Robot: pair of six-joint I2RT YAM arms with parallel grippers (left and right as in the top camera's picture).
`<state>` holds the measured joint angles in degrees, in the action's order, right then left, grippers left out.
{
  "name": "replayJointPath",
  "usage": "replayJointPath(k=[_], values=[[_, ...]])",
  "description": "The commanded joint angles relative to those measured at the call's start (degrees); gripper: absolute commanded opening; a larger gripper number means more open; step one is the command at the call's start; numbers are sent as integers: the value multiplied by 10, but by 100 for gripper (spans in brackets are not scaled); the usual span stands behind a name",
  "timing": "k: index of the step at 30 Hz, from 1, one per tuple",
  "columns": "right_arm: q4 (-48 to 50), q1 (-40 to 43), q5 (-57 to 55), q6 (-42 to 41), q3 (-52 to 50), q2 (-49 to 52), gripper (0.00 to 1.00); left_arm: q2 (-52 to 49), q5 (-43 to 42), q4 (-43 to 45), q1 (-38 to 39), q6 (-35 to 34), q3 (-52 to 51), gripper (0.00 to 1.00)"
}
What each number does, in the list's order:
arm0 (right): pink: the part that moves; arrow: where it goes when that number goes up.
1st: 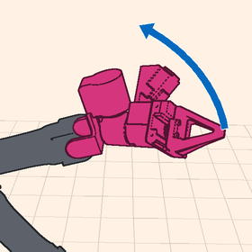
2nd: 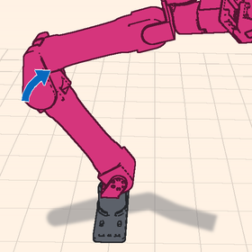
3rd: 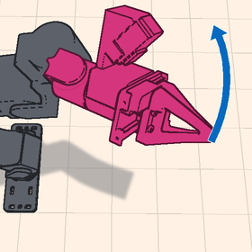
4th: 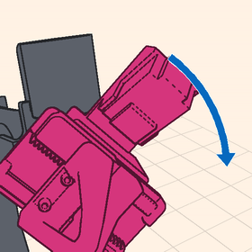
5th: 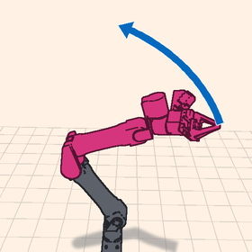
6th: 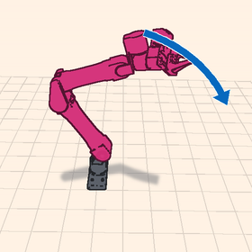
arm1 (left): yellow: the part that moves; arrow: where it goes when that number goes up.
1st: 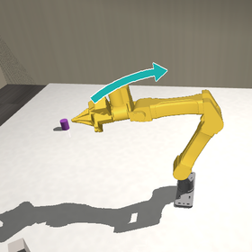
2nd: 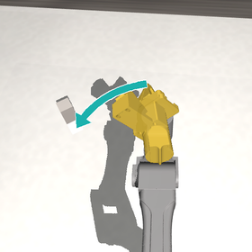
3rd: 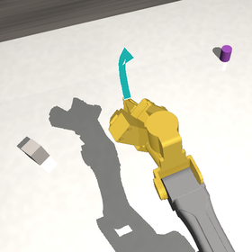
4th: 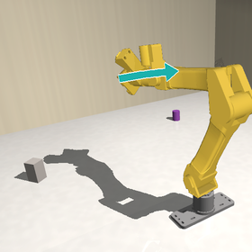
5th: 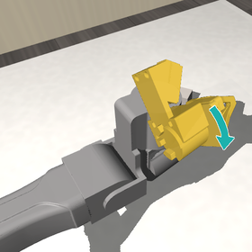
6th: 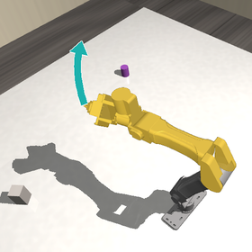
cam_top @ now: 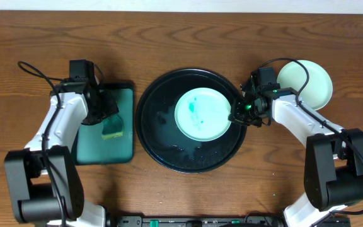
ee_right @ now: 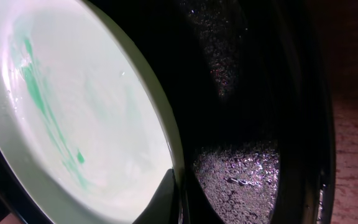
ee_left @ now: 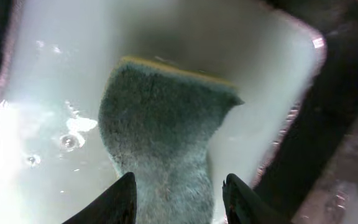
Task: Clean dirty plates on tray and stack at the side
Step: 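Lower the left gripper into the water tub and grasp the green sponge, then lift the sponge with the left gripper and carry it over the plate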
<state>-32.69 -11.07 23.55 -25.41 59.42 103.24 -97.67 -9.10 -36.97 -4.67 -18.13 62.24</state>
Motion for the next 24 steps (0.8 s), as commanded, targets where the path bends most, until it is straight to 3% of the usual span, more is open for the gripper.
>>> replayJointPath(k=[1, 7, 13, 24], values=[[-3, -3, 4, 7, -1, 3, 1, -44, 0, 0, 0, 5, -2, 45], [-4, -3, 4, 7, -1, 3, 1, -80, 8, 3, 0, 5, -2, 41], [-8, -3, 2, 7, -1, 3, 1, -83, 7, 13, 0, 5, -1, 7], [-14, -3, 3, 8, -1, 3, 1, -72, -2, -13, -2, 4, -1, 7]])
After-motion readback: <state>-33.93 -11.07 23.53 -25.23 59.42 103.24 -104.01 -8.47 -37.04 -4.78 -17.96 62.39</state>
